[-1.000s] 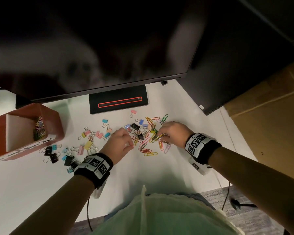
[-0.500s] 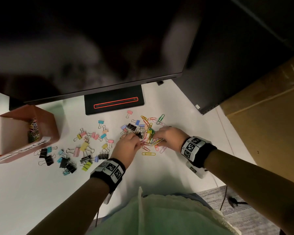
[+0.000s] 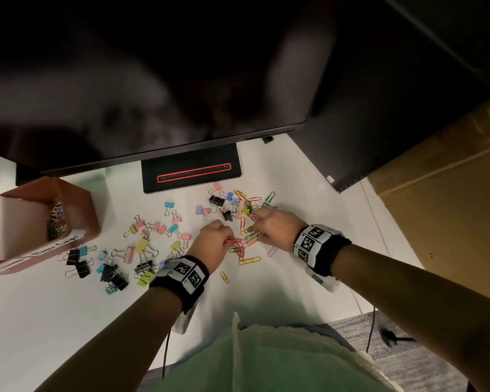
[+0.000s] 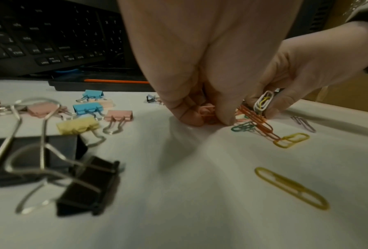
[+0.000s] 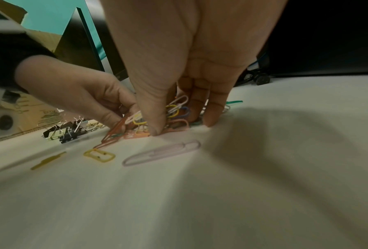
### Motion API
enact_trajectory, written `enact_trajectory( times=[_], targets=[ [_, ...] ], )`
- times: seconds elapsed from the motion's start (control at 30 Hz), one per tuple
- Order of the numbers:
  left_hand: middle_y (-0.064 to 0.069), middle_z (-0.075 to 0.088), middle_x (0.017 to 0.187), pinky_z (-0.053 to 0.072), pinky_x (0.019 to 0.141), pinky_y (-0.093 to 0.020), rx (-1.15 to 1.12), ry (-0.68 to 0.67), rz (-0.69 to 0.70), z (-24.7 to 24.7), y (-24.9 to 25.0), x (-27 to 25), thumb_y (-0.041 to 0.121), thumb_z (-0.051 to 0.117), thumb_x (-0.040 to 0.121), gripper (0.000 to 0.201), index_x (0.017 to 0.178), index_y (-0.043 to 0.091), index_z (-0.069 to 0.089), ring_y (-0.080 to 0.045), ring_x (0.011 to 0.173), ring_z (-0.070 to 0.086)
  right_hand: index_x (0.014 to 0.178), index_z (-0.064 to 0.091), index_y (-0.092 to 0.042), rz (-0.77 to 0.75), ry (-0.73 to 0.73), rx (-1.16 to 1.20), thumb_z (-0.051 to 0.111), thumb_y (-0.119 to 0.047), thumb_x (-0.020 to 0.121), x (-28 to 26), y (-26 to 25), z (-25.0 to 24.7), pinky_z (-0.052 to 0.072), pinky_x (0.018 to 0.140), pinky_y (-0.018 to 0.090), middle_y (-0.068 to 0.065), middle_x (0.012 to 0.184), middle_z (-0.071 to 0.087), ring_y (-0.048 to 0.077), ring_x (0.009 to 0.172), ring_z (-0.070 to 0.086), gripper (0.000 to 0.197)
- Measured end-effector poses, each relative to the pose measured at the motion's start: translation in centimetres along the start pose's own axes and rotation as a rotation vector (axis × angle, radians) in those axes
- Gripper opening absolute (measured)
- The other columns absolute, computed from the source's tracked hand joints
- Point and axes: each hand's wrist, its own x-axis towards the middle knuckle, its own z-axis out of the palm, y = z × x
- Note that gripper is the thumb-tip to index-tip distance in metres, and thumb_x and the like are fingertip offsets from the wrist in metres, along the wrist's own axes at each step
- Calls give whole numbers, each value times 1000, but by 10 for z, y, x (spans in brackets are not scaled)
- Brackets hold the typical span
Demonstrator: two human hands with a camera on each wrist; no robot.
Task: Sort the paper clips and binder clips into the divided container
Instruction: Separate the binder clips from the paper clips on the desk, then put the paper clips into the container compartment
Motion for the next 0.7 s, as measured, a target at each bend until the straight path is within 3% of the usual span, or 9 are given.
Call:
enact_trajectory(
  times=[0.17,0.27,0.4,0.53,0.6,0.7],
  targets=[
    [-6,53,85,46,73,-33,-49,43,7,-12,-3,-9,14,61,85,10,90,5,64,-21,77,52,106,64,-12,-27,-17,-42,51,-23,90,-1,-3,1,47,79,36,9,111,56,29,106,53,24],
    [0,53,77,40,63,-22,-115,120,-15,-29,-9,-24,15,63,84,6,84,10,64,-16,69,50,104,64,-13,-17,-15,-38,49,-26,91,-2,-8,2,51,80,40,8,105,60,29,102,57,24],
    [-1,66,74,49,67,-27,-298,226,-67,-68,-35,-52,16,68,80,11,73,19,60,-15,69,63,104,65,-16,-25,29,35,51,-29,91,2,-28,-14,50,81,38,7,106,63,26,103,58,23],
    [11,63,61,44,60,-17,-337,371,-157,-125,-75,-87,20,68,80,13,71,23,60,-5,59,58,95,67,-14,-126,162,68,57,-26,89,19,-74,-48,48,78,34,8,98,67,28,94,61,18],
    [10,55,55,38,57,-16,-265,450,-216,-157,-98,-105,20,67,81,17,69,24,56,-6,57,52,97,67,-15,-177,197,71,57,-27,88,39,-107,-67,49,83,35,7,98,66,26,93,61,18],
    [5,53,62,33,54,-17,-90,479,-355,-197,-139,-126,26,65,83,13,77,17,58,-11,58,50,101,67,-16,-240,234,95,59,-27,87,81,-169,-96,50,81,35,6,99,65,24,94,60,20]
  ],
)
